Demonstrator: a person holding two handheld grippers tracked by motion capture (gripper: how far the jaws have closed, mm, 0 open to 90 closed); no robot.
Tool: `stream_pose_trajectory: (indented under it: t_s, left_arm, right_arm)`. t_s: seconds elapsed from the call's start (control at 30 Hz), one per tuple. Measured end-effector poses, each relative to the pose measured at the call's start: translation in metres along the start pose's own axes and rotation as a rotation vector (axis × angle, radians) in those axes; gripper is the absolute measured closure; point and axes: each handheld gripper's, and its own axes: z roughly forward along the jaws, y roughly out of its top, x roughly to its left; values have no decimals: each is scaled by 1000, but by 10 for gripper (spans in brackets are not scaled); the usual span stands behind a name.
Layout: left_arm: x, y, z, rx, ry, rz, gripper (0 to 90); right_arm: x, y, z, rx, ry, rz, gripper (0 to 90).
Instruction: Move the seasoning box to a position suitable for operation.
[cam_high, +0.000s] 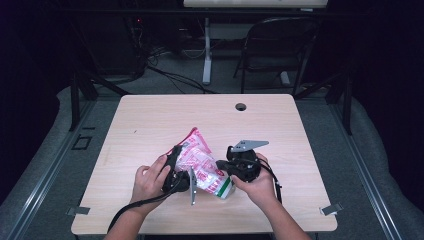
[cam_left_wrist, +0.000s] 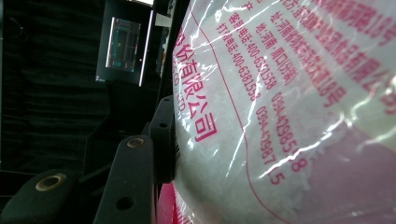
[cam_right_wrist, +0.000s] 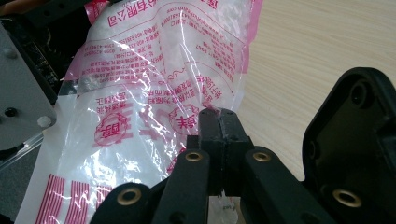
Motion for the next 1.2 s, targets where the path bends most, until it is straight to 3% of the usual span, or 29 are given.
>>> stream_pose_trajectory:
  t_s: [1.2]
  left_arm:
    - [5,4,-4,7,10,59,599]
  right_arm:
    - [1,0,0,4,4,-5,899]
